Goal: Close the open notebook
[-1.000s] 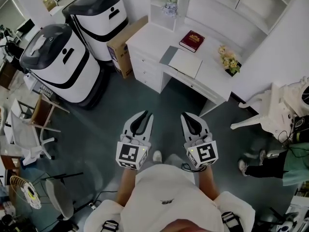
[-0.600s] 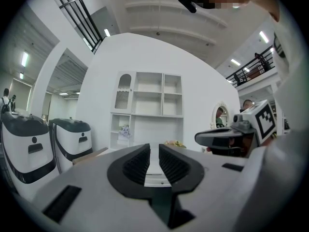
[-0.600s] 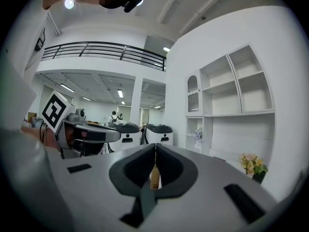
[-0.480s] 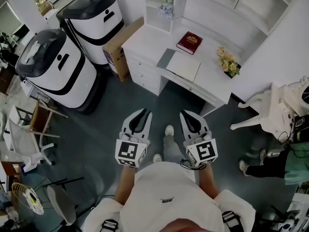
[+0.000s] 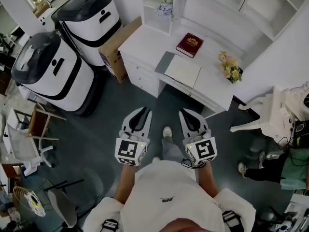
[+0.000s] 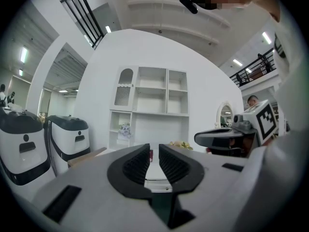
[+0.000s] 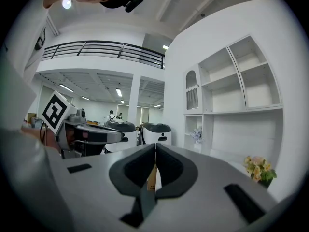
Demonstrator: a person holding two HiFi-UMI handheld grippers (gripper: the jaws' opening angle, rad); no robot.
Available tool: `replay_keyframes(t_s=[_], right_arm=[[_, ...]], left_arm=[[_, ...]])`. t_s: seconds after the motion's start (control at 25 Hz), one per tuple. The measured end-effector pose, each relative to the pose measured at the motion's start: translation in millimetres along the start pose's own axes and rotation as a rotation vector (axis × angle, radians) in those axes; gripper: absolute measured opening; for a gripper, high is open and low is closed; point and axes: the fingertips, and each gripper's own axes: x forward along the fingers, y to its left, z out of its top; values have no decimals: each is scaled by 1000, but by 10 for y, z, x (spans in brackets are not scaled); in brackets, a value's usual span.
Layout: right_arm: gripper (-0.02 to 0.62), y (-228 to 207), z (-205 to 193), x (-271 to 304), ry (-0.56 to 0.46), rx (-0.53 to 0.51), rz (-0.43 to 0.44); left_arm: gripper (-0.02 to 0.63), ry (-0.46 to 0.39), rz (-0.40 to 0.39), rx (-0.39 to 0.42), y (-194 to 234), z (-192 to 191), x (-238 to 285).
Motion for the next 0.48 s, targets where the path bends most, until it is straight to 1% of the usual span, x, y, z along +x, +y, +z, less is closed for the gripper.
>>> replay_keyframes(t_s=[0.48], right_arm=[[-3,-650,-122,676,43,16,41]], left_arm=[[0,34,7,-31,271,-11,852]])
